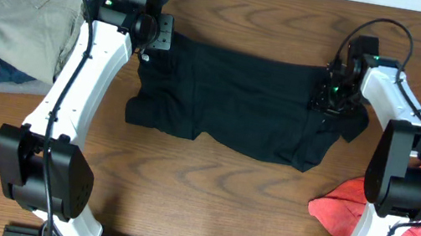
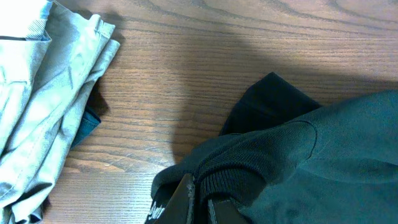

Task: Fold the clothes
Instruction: 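Grasp the black shirt's top corners with both grippers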

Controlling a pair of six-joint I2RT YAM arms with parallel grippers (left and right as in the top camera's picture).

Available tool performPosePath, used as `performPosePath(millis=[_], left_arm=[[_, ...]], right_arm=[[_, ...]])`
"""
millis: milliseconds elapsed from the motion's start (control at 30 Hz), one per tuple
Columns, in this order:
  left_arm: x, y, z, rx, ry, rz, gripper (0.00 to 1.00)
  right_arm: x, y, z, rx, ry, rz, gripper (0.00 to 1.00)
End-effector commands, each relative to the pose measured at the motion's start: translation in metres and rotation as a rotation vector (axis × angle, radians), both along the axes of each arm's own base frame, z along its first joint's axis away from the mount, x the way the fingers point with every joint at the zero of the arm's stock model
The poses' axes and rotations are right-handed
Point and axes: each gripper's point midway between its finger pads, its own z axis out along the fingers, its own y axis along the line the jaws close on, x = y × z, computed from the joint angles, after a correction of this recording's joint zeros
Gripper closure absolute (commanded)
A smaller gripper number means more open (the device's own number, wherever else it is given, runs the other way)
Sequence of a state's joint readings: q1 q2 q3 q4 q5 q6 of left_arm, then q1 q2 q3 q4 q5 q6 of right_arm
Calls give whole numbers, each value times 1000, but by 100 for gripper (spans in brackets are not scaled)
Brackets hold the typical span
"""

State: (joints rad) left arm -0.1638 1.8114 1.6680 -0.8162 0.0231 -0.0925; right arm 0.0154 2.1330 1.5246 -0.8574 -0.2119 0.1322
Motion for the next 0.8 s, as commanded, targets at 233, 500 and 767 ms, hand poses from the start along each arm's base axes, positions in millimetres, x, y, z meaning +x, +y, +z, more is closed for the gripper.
performPosePath(millis=[233, 500, 767], left_arm=[[-3, 2, -1, 14, 15, -4, 94], [-3, 2, -2, 14, 16, -4, 94], [-4, 2, -2, 15, 20, -4, 94]], right_arm=[[66, 8, 14, 80, -256, -175, 50], [95, 11, 30, 109, -391, -164, 47], [100, 10, 34, 116, -416, -165, 60]])
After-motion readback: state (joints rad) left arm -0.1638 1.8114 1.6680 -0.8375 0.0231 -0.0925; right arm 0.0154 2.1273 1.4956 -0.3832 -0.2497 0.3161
